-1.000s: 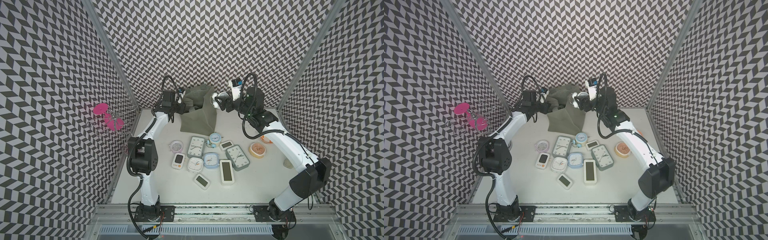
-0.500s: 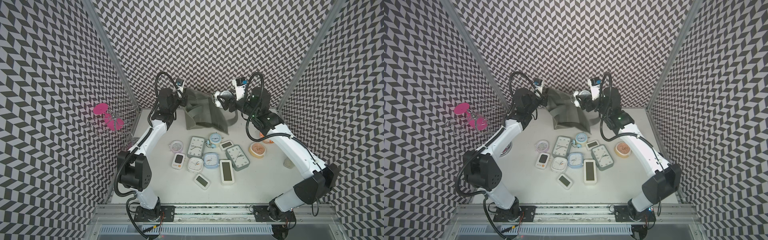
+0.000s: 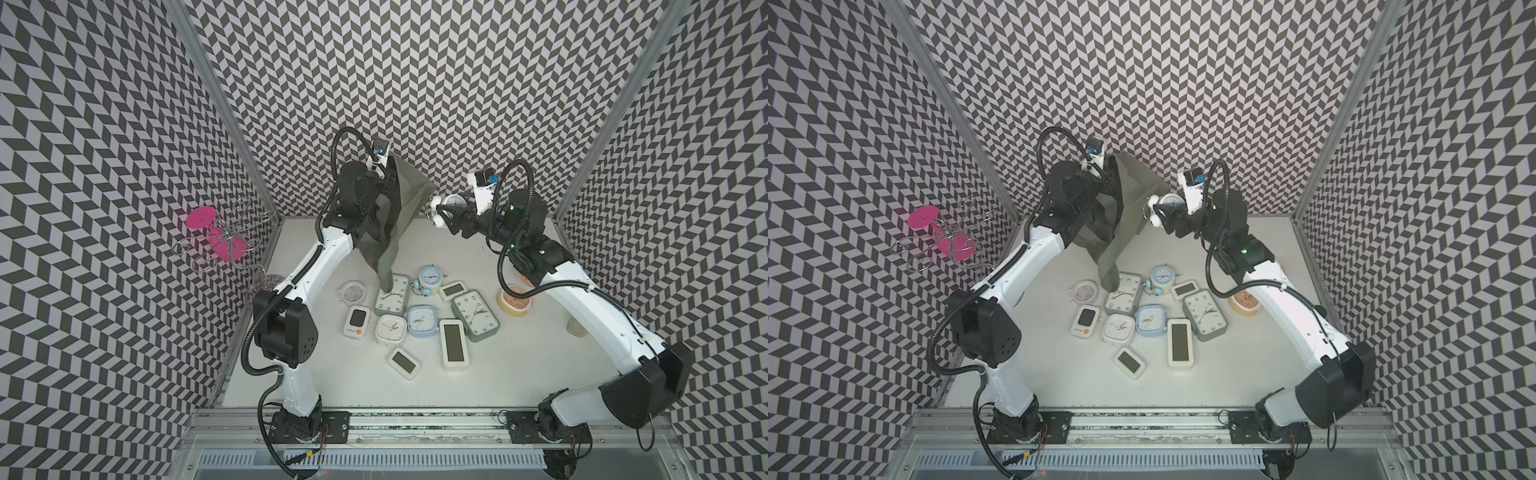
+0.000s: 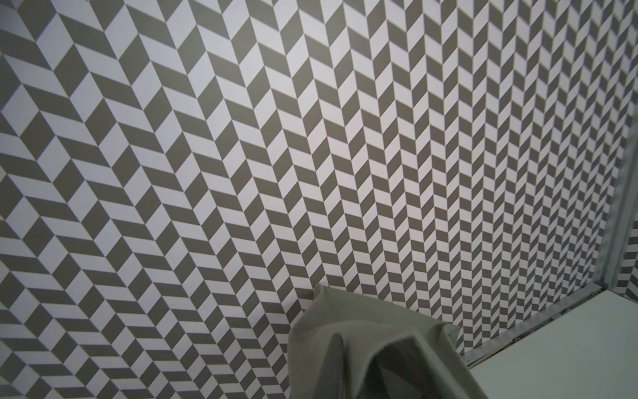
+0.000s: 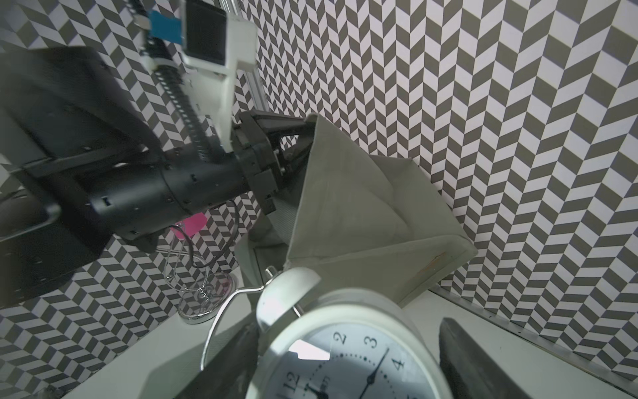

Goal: Put the alarm clock into the canvas bag
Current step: Pick up the canvas bag from the center of the board, then place the alarm at the canvas bag.

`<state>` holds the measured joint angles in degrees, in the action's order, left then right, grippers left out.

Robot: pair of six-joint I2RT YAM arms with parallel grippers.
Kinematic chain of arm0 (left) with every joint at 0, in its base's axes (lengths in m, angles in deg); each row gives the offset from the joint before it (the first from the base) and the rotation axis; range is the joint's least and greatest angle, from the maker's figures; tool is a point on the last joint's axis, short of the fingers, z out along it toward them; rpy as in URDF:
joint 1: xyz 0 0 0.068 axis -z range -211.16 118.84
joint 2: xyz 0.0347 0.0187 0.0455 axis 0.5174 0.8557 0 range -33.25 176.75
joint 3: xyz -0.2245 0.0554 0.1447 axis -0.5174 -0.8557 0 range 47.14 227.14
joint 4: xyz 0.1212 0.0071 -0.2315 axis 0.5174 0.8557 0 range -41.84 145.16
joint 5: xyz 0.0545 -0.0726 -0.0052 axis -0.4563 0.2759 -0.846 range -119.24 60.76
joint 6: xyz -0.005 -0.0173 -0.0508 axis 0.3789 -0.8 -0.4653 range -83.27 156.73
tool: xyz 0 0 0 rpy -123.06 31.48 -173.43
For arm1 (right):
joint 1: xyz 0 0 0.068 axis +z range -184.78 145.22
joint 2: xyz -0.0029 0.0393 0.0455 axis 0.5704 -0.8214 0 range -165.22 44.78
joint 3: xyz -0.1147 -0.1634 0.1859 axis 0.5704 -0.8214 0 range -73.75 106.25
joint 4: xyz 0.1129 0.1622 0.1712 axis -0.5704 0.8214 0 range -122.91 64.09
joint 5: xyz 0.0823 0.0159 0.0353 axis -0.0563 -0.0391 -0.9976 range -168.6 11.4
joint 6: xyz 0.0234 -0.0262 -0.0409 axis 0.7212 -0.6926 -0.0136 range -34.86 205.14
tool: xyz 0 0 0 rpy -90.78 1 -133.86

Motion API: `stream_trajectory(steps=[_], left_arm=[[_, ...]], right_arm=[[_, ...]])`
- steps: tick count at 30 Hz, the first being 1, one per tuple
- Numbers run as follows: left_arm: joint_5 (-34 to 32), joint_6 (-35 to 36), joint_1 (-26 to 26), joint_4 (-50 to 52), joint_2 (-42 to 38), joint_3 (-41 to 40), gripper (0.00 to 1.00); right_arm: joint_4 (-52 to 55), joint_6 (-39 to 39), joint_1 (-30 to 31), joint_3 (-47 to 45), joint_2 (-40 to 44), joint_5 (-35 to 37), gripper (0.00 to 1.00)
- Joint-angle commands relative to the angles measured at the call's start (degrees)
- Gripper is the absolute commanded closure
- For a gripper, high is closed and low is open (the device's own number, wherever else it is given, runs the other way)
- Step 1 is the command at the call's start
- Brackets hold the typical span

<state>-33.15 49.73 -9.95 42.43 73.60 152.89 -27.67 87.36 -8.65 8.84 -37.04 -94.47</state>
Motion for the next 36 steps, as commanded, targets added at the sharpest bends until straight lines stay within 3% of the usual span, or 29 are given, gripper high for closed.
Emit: stream_trajectory(steps=[1, 12, 21, 28, 36], left_arm=[[-7.11, 0.27, 0.58, 0.88, 1.24, 5.49, 1.00], [-13.04, 3.62, 4.56, 11.01, 5.21, 14.01, 1.00], [-11.60, 3.71, 6.38, 20.15, 8.10, 20.61, 1.00], [-10.73, 5.38, 8.19, 24.51, 7.30, 21.60, 1.00], [-9.14, 5.43, 10.88, 30.33, 6.79, 22.92, 1.00]], right_arm=[[-7.48, 0.47, 0.33, 0.21, 5.02, 0.21, 0.54], [-7.97, 2.25, 1.78, 0.96, 3.12, -6.02, 0.55], [-10.29, 5.79, 4.10, 2.99, -6.60, -5.72, 0.56], [-11.72, 6.96, 5.11, 4.51, -13.43, 3.84, 0.57], [-21.24, -2.52, 6.13, 4.28, -20.65, 14.58, 0.58]])
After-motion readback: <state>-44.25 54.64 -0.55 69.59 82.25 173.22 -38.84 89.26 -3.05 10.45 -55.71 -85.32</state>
